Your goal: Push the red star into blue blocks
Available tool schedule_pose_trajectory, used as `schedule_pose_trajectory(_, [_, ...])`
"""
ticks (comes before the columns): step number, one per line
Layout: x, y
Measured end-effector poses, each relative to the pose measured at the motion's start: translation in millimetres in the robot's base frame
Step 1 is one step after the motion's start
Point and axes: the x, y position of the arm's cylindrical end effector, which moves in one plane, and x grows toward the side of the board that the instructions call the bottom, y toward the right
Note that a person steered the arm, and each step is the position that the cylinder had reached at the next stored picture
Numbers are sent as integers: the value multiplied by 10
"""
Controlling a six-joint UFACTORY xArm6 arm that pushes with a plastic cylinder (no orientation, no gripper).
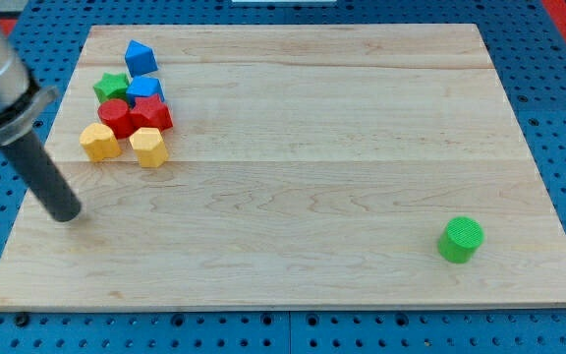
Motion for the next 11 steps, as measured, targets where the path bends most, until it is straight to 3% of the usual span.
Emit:
schedule_pose_trajectory(2, [-874, 108])
schedule_pose_trajectory(4, [-997, 560])
schedule_pose_trajectory(7, [-1735, 646])
schedule_pose_trajectory(8, [-1308, 780])
schedule_pose_trajectory(11, [-1704, 1053])
